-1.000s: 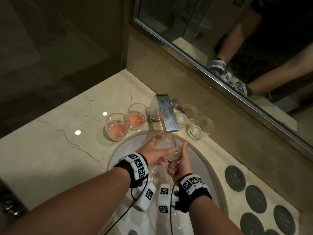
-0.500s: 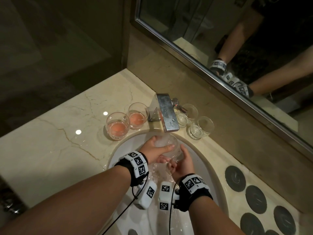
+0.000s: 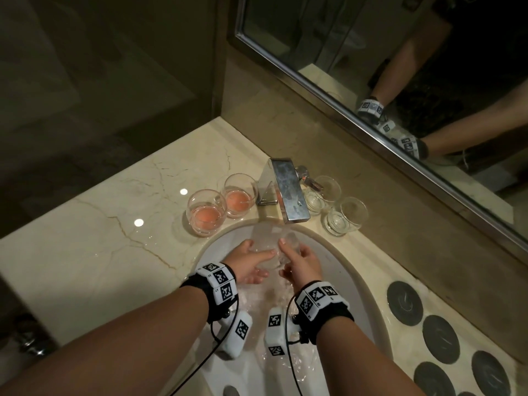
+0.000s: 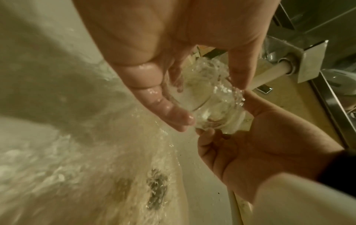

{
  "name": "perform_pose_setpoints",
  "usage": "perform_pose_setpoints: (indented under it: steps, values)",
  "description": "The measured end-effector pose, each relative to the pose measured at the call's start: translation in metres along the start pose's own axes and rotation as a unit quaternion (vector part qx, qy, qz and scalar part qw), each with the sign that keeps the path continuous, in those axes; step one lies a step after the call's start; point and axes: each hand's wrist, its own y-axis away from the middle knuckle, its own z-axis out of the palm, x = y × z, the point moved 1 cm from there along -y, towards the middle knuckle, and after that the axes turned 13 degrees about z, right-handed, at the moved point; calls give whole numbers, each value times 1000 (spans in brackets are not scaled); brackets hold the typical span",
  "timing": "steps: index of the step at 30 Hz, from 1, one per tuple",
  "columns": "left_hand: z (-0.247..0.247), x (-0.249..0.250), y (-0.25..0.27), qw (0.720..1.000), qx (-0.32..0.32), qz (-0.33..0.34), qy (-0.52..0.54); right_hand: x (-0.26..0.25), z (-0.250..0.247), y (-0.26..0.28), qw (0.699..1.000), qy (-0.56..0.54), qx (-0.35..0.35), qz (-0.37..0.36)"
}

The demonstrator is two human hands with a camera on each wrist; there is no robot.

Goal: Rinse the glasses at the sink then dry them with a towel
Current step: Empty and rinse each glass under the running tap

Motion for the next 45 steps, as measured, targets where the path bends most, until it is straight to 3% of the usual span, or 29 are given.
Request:
perform_pose_setpoints:
  steps: [9,13,17,21,23,25,34,38,40,43,45]
  values:
    - [-6,-1,17,1000,20,0,22,4,13,10,994,81,-45,49]
    - [0,-4,26,1000,13,-15,6,12,-3,22,987,128,-5,95]
    - [12,-5,35,1000,13,-22,-2,13,-17,40,984,90,5,155]
    - [19,-11,39,992,50,-50,-108,10,-25,55,974,184,125,27]
    - [22,-14,40,986,55,-75,-137,5,-31,68,944,270,177,-65]
    - [27,-15,44,985,52,-89,-137,2,-37,77,913,340,187,-128]
    - [51,-15,59,990,9,-122,-65,-5,-51,101,787,530,215,-232]
    - [57,-18,70,987,-4,-158,-5,-3,-53,107,756,558,220,-263]
    - [60,-18,78,982,-31,-179,50,0,-52,109,765,543,217,-271]
    - [66,-17,86,961,-99,-196,168,7,-49,112,822,462,206,-260]
    - [67,-17,85,959,-96,-179,196,15,-47,114,861,402,196,-242]
